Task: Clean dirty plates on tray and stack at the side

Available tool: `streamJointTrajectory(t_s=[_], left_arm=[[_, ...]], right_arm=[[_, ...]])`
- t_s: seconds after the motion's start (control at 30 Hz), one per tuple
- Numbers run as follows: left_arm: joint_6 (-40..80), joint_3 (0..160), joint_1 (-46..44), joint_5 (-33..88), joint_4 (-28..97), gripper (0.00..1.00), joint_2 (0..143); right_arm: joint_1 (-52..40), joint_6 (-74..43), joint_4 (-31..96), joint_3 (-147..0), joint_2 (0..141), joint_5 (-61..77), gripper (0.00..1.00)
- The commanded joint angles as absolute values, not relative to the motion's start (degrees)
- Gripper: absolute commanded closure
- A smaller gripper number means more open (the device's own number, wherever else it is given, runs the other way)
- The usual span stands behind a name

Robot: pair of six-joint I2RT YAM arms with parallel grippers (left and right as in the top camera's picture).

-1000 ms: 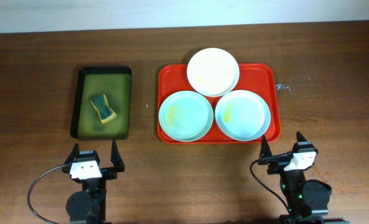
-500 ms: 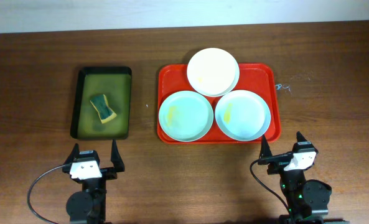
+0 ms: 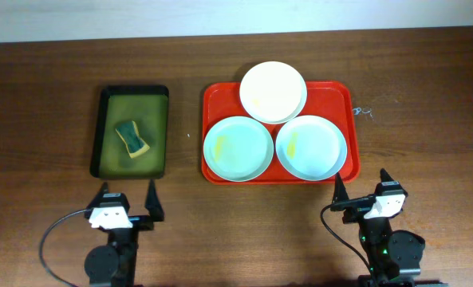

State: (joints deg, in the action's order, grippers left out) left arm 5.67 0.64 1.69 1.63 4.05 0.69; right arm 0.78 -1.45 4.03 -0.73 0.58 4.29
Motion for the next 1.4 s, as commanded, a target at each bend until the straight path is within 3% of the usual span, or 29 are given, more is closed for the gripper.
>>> streamJointTrajectory(t_s=[0.0,0.1,0.17,0.23,0.3,0.53,0.67,0.83,0.9,0.97,1.07,1.37], left_arm=[[24.6,0.6,1.9,32.4,1.7,0.01,0.4],[29.0,0.6,1.9,37.0,-5.5,0.01,0.4],[29.1,0.6,1.9,39.9,-17.2,0.01,0.4],[29.0,1.0,2.0,38.3,-28.2,0.01,0.4],[28.1,3.6,1.9,32.3,-30.2,0.01,0.4],[7.6,29.6,1.9,24.3,-6.6,0.01,15.8],[3.6,52.2,1.9,17.7,17.0,0.01,35.7],[-3.3,81.9,2.0,23.0,47.9,0.01,64.5],[-1.0,89.0,2.0,15.7,53.7,0.01,73.1],[15.3,96.7,2.8,-1.5,62.2,0.01,83.2],[20.3,99.9,4.2,-4.7,63.6,0.01,92.6],[20.4,99.9,4.4,-3.2,62.6,0.01,113.6]], right_arm=[[1.1,-1.5,4.2,-0.3,0.2,4.0,0.02],[1.1,-1.5,4.2,-0.3,0.2,4.0,0.02],[1.1,-1.5,4.2,-0.3,0.2,4.0,0.02],[1.1,-1.5,4.2,-0.3,0.2,4.0,0.02],[1.1,-1.5,4.2,-0.3,0.2,4.0,0.02],[1.1,-1.5,4.2,-0.3,0.2,4.0,0.02],[1.1,-1.5,4.2,-0.3,0.2,4.0,0.02],[1.1,-1.5,4.2,-0.3,0.2,4.0,0.02],[1.1,-1.5,4.2,-0.3,0.2,4.0,0.02],[1.1,-1.5,4.2,-0.3,0.2,4.0,0.02],[1.1,-1.5,4.2,-0.3,0.2,4.0,0.02],[1.1,-1.5,4.2,-0.3,0.2,4.0,0.02]])
